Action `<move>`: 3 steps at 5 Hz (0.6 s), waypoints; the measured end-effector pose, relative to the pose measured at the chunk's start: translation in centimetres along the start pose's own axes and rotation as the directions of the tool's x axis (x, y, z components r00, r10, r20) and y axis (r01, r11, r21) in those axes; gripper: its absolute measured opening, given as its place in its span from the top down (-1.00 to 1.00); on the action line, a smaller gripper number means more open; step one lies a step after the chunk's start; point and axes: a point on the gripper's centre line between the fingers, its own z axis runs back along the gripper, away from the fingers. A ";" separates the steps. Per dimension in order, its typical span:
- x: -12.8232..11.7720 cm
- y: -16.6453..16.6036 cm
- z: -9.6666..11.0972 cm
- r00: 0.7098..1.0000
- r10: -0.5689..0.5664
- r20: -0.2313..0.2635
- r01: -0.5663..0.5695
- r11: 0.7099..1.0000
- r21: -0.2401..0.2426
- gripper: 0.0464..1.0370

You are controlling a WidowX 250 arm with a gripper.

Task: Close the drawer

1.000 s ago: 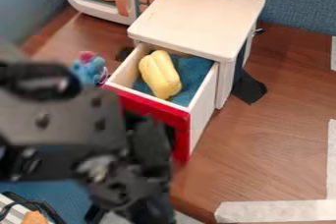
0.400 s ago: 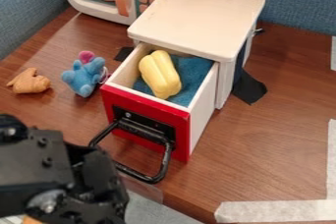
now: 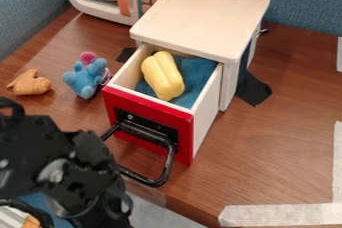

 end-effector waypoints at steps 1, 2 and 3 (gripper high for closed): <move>0.5 0.7 -0.9 1.000 0.007 -0.001 -0.007 1.000 -0.004 -0.93; 0.9 0.8 -2.0 1.000 0.004 -0.020 -0.004 1.000 0.006 -0.93; 1.6 0.8 -2.4 1.000 0.012 -0.018 -0.012 1.000 0.009 -0.93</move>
